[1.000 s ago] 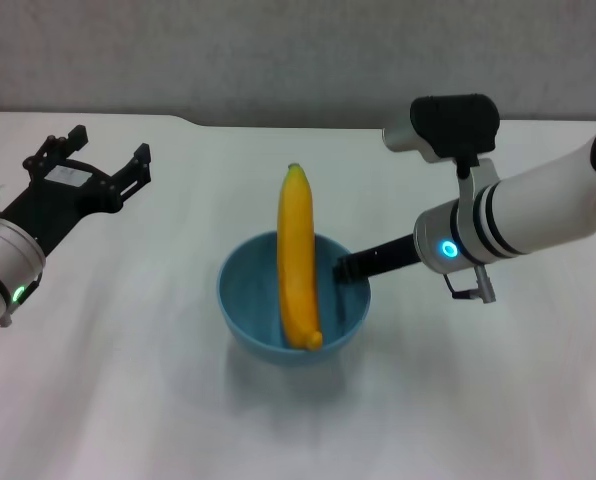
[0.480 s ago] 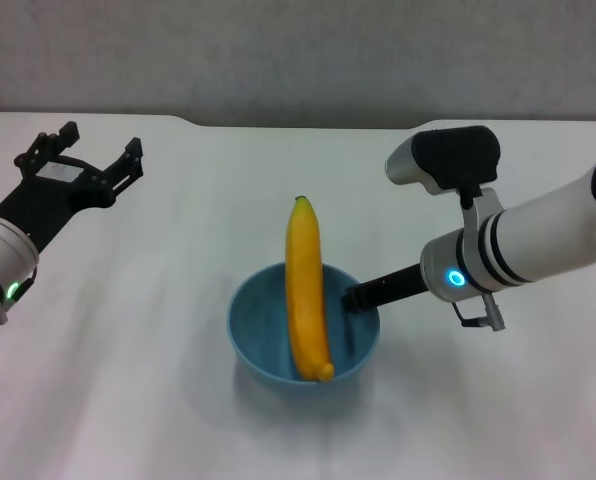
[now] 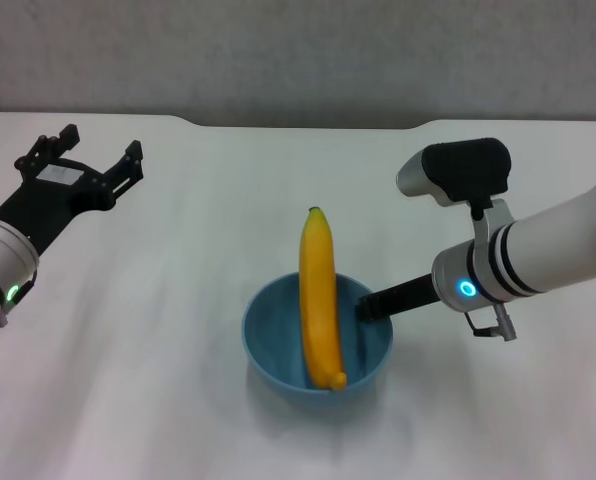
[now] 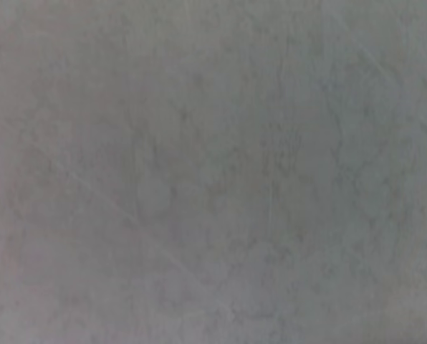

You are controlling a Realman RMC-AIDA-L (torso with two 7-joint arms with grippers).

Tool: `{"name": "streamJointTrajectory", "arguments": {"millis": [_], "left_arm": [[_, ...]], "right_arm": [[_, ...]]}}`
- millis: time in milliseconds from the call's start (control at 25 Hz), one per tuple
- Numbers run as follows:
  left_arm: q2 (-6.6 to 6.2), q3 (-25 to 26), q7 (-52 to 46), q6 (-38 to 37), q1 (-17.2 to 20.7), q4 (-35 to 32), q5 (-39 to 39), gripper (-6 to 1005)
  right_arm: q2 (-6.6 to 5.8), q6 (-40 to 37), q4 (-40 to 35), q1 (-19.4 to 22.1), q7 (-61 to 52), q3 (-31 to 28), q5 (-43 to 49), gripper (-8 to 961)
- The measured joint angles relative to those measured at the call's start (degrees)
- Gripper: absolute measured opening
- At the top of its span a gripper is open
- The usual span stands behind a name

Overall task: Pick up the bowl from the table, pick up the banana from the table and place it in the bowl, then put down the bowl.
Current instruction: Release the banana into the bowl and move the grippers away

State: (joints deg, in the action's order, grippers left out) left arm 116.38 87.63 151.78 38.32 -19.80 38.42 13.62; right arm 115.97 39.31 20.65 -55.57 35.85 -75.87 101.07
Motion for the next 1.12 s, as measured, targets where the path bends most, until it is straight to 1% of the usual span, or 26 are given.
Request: {"name": "streamJointTrajectory", "arguments": {"millis": [520, 1000, 1120], "left_arm": [[0.07, 0.0, 0.0, 0.0, 0.08, 0.07, 0.0, 862], [0.18, 0.0, 0.0, 0.0, 0.2, -0.14, 0.0, 862], [0.17, 0.0, 0.0, 0.0, 0.25, -0.32, 0.0, 862]], "right_arm": [[-0.02, -1.44, -0.42, 0.15, 0.32, 0.11, 0.01, 136], [-0.03, -2.76, 0.82, 1.31, 2.06, 0.81, 0.02, 143], [-0.07, -2.95, 2.55, 2.2, 2.87, 0.89, 0.19, 230]]}}
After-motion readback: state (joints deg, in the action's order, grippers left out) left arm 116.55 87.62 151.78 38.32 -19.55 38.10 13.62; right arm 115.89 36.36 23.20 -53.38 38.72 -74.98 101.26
